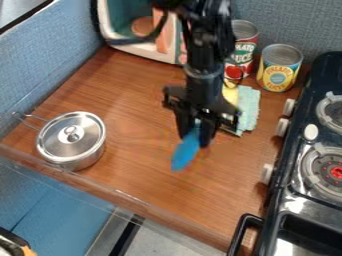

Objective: Move the blue spoon to the lower right edge of the counter

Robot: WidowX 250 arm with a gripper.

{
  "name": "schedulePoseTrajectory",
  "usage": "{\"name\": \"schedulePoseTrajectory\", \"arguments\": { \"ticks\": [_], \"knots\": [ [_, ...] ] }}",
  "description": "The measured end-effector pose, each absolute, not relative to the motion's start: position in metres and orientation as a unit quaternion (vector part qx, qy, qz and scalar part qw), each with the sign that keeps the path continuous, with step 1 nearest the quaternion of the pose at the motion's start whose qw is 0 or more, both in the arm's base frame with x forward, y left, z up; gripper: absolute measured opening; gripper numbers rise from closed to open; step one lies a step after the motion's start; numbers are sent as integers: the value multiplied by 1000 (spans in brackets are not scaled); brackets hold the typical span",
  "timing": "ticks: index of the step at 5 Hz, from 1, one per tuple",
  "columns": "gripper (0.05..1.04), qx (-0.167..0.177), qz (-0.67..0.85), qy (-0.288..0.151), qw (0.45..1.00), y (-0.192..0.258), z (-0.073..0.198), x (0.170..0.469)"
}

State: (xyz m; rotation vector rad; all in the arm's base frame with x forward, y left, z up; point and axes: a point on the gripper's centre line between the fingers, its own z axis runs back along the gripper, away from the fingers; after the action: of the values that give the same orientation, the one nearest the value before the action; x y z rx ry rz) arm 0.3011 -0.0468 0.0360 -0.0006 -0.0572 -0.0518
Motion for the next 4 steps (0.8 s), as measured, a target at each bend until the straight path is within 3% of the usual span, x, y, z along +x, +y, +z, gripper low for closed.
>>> {"name": "schedulePoseTrajectory", "arguments": {
  "ticks": [2, 4],
  "knots": [
    [375, 24, -55, -26, 998, -57, 29, 291],
    [375, 27, -62, -57, 996, -79, 36, 306]
  ]
}}
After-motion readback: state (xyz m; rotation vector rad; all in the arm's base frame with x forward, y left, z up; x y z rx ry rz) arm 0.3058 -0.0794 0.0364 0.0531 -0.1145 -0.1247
